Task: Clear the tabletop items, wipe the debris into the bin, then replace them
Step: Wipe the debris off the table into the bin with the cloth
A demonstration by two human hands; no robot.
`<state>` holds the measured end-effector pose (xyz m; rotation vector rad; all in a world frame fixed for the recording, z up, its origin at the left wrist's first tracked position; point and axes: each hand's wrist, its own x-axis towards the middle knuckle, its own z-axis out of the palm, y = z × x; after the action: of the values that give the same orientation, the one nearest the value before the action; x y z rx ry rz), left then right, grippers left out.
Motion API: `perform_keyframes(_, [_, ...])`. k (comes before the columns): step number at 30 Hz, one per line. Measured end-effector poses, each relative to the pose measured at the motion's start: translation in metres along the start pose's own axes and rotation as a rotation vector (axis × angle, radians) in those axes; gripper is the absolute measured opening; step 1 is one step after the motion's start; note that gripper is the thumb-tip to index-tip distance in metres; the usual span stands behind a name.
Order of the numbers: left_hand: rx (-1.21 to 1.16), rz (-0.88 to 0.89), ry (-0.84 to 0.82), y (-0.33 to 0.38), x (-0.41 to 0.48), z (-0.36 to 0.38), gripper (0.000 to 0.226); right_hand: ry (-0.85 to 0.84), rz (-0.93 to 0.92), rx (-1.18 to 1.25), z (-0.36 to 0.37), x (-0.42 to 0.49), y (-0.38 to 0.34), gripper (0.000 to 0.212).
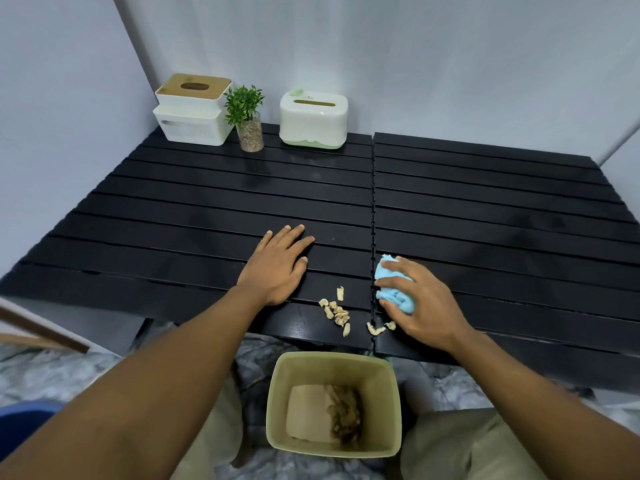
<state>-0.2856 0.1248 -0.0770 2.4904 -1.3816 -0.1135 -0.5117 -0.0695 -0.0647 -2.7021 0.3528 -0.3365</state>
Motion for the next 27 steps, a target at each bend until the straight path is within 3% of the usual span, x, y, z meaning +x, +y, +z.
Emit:
perform_keyframes(6, [-0.006, -0.001, 0.002, -0.002, 0.001, 0.001, 0.049, 0.175, 0.113, 0.008, -0.019, 0.023, 0.021, 0.039])
perform_keyframes(11, [-0.004, 0.001, 0.008, -0.001, 0.001, 0.001, 0.049, 0.092, 0.164, -0.052, -0.005, 0.021, 0.021, 0.037])
perform_keyframes(19, [0.005, -0.005, -0.001, 0.002, 0.000, 0.000, 0.049, -0.026, -0.044, 0.125, 0.010, -0.010, -0.030, 0.035])
perform_keyframes(23, [-0.014, 0.002, -0.022, 0.000, -0.002, -0.004, 0.047, 0.128, 0.041, 0.324, 0.001, 0.013, -0.021, 0.035])
perform_keyframes(27, [0.011, 0.009, -0.042, -0.014, -0.010, -0.010, 0.054, 0.085, 0.099, 0.156, 0.005, 0.063, -0.008, 0.037])
